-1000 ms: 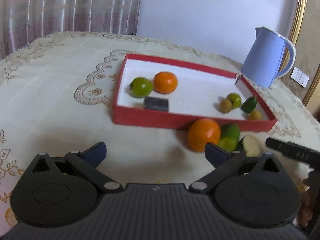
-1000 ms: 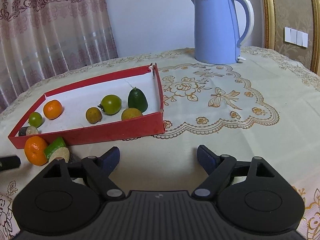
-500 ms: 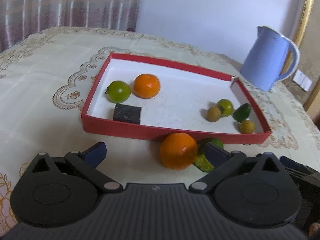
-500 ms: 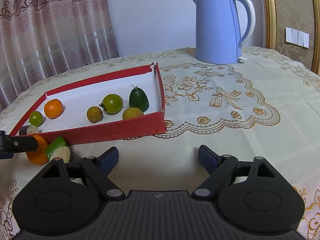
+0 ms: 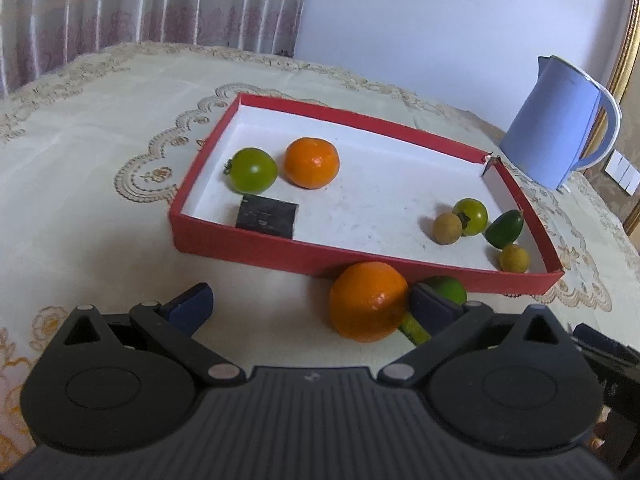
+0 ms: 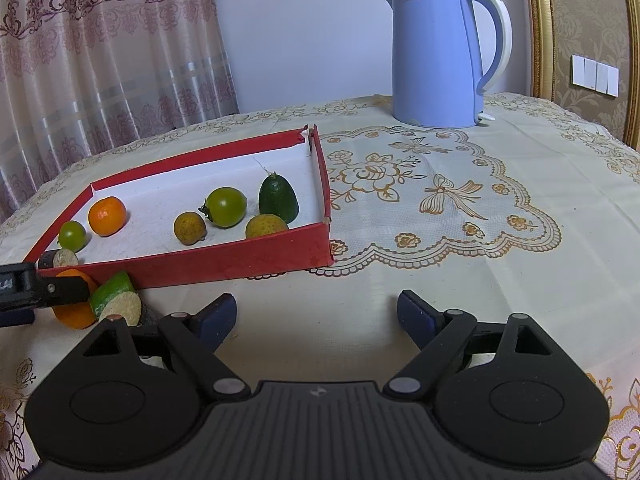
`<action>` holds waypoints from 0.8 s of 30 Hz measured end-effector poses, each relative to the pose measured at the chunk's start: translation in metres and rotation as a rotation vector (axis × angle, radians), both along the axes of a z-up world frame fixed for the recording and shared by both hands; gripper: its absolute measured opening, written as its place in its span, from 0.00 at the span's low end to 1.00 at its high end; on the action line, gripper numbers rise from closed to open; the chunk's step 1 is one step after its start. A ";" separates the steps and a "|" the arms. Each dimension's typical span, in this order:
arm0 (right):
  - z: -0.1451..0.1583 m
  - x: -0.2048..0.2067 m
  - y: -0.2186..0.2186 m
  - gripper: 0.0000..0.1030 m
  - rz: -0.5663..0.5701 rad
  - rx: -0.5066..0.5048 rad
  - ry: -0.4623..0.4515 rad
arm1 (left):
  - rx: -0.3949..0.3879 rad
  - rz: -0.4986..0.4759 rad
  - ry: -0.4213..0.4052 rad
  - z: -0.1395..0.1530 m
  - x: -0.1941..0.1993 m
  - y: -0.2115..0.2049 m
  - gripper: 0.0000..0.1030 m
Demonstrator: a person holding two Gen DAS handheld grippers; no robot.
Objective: Organize fruits
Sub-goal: 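Lower the left gripper onto the large orange mandarin and close, then lift the mandarin over the tray rim and open the left gripper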
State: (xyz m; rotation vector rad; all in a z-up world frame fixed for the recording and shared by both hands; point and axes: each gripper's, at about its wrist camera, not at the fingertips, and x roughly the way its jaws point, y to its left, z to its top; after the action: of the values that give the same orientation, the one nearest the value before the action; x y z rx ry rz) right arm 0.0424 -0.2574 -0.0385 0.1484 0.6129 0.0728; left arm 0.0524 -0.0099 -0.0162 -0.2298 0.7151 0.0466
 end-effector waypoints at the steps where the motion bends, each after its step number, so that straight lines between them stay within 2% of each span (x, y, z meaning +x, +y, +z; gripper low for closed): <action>1: 0.000 0.000 0.000 0.85 0.000 -0.001 0.000 | 0.015 0.008 -0.008 0.002 -0.001 -0.001 1.00; 3: 0.000 0.000 0.001 0.85 0.000 -0.004 0.001 | 0.031 0.017 -0.024 0.004 -0.001 -0.001 1.00; 6: 0.000 0.000 0.002 0.85 0.001 -0.005 0.001 | -0.027 -0.011 0.008 -0.002 0.008 0.005 1.00; 9: 0.000 0.000 0.002 0.86 0.001 -0.007 0.001 | -0.020 -0.028 -0.005 -0.003 0.008 0.003 0.99; 11: 0.000 0.000 0.001 0.86 0.001 -0.008 0.001 | -0.036 -0.060 -0.018 -0.002 0.006 0.004 0.86; 15: 0.000 0.000 0.002 0.86 0.001 -0.009 0.002 | -0.070 -0.096 -0.018 0.001 0.004 0.007 0.74; 18: 0.000 0.000 0.002 0.86 0.002 -0.008 0.001 | -0.109 -0.135 -0.023 0.004 -0.001 0.010 0.56; 20: 0.000 0.000 0.002 0.86 0.002 -0.010 0.002 | -0.119 -0.163 -0.035 0.007 -0.004 0.010 0.38; 24: 0.000 0.000 0.002 0.86 0.002 -0.009 0.001 | -0.088 -0.191 -0.044 0.011 -0.007 0.007 0.36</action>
State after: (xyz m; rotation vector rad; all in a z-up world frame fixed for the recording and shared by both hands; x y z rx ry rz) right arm 0.0425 -0.2556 -0.0387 0.1391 0.6146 0.0716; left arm 0.0450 -0.0031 -0.0055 -0.2449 0.6935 -0.1717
